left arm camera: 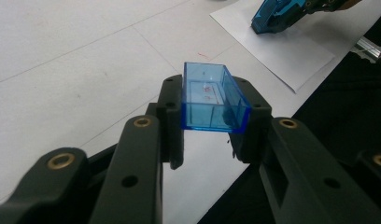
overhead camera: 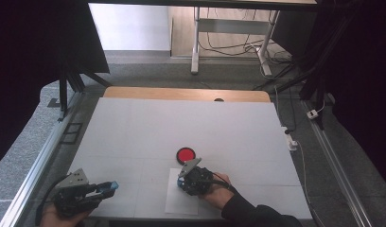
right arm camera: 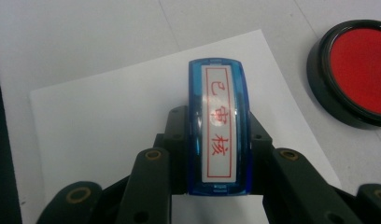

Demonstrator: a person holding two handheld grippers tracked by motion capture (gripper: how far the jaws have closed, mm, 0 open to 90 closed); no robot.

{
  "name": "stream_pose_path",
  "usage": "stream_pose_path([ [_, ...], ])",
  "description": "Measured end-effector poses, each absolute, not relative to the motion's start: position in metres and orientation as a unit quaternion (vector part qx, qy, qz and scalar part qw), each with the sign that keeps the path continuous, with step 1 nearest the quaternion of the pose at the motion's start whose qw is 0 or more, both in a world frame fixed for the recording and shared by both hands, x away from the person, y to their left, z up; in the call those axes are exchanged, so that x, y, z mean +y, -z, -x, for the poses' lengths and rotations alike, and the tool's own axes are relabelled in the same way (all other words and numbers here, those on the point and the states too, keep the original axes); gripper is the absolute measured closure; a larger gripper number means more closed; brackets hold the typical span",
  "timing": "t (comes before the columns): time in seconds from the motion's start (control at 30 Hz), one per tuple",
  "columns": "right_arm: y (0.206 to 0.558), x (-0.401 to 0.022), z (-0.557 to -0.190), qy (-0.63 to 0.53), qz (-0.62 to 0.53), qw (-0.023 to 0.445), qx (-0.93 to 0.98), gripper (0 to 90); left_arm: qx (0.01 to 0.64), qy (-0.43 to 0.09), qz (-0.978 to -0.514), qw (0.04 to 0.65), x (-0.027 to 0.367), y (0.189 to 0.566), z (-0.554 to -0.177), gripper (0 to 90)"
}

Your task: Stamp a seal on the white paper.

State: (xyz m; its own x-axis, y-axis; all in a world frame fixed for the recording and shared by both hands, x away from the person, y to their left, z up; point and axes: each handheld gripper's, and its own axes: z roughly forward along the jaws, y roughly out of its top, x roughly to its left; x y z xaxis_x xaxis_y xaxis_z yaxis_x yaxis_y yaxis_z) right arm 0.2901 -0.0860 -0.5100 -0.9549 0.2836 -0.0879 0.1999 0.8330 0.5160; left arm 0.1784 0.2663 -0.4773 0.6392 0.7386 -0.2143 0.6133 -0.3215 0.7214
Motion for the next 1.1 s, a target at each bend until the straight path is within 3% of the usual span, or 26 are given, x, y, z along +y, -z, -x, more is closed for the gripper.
stream_pose_path([
  [0.23, 0.511, -0.089, -0.295, -0.27, -0.149, 0.053, 0.95, 70.1, 0.418, -0.077, -0.809, 0.406, 0.266, 0.477, -0.178, 67.9],
  [0.67, 0.509, -0.09, -0.298, -0.278, -0.149, 0.043, 0.948, 69.8, 0.418, -0.075, -0.809, 0.407, 0.267, 0.477, -0.179, 67.9],
  [1.1, 0.482, -0.103, -0.303, -0.346, -0.155, 0.015, 0.925, 69.8, 0.42, -0.072, -0.806, 0.411, 0.268, 0.477, -0.179, 67.9],
])
